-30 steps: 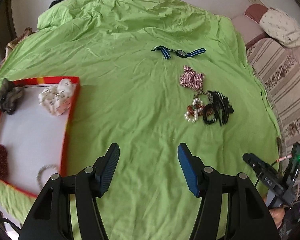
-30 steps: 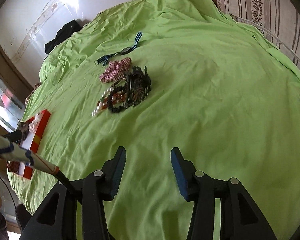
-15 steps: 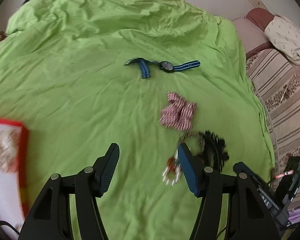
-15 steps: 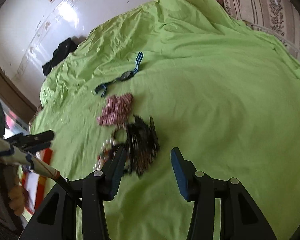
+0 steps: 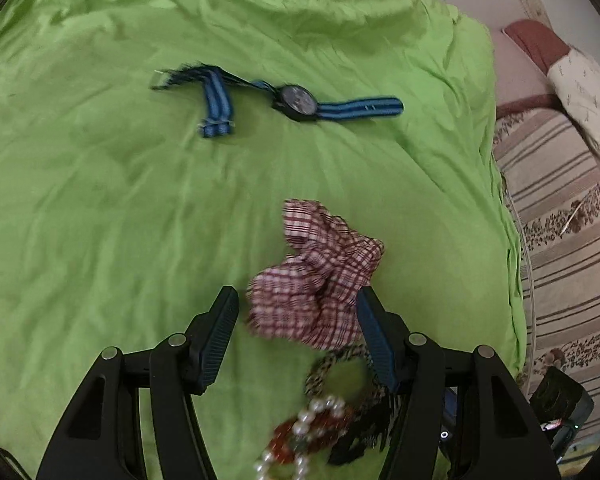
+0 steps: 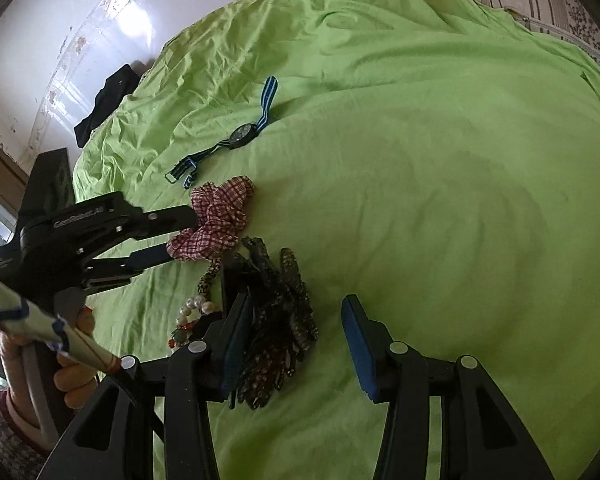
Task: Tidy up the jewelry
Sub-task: 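Grasp pink plaid scrunchie with left gripper while right grasps black hair clips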
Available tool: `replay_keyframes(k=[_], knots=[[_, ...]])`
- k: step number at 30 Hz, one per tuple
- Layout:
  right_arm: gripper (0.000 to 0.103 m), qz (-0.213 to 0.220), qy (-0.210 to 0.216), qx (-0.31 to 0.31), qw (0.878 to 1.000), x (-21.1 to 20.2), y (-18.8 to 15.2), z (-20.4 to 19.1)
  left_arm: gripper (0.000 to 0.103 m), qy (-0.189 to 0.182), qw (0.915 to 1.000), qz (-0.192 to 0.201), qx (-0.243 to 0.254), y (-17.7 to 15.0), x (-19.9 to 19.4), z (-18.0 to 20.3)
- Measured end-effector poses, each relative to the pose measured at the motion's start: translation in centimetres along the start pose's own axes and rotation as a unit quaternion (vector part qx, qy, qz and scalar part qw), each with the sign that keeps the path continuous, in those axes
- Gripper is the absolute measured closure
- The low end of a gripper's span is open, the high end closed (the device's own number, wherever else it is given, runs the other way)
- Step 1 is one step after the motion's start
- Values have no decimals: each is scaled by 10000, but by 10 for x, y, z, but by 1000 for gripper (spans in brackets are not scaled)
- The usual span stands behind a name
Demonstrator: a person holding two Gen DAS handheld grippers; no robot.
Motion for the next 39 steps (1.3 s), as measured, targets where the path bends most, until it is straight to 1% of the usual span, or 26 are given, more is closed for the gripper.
replay_keyframes(k=[3, 4, 5, 6, 7, 8, 9, 14, 18, 25, 28, 29, 31, 35, 39], knots=[[59, -26, -12, -6, 10000, 4, 0, 1, 43, 101, 9998, -63, 161, 1, 13, 7], [64, -40, -10, -5, 10000, 5, -1, 2, 43, 144, 9996, -58, 215, 2, 15, 10], [74, -52, -14, -8, 10000, 6, 0, 2, 43, 160, 9995, -53, 252, 2, 16, 11], [79, -76, 7, -8, 10000, 7, -1, 2, 43, 207, 9992, -71, 322, 2, 17, 14], [82, -82, 28, -2, 10000, 7, -1, 2, 55, 235, 9990, -82, 373, 1, 18, 15], [82, -64, 33, -10, 10000, 6, -1, 2, 82, 219, 9988, -114, 426, 0, 18, 17], [82, -40, 35, -43, 10000, 5, -1, 0, 90, 134, 9989, -215, 404, -2, 19, 19], [82, 72, 74, -54, 9999, -4, 1, -4, 91, 335, 9981, -62, 514, -9, -4, 23], [83, 165, 146, 1, 9998, -13, 1, -6, 91, 355, 9979, 134, 528, -17, -39, 28], [83, 261, 187, 140, 9994, -28, -5, -6, 91, 392, 9967, 437, 557, -42, -110, 35], [83, 361, 107, 66, 9993, -43, -12, -11, 91, 414, 9958, 582, 570, -63, -145, 33], [83, 387, 93, 49, 9992, -47, -13, -13, 91, 440, 9955, 615, 572, -67, -151, 35], [83, 437, 61, -2, 9990, -59, -21, -20, 91, 555, 9943, 693, 584, -85, -173, 32], [83, 480, -33, -207, 9986, -81, -47, -37, 91, 723, 9929, 776, 540, -117, -203, 24], [83, 360, -179, -386, 9984, -91, -76, -47, 91, 906, 9907, 917, 423, -149, -228, 15]])
Point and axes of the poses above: each gripper's, at about its wrist camera, not at the fingertips, and x roughly the way its jaws point, z to its right, y to its top, the point moved 7 cm from there along x, roughly the way its jaws point, and after that the axes turned 12 degrees about x, right-handed, at the moved point
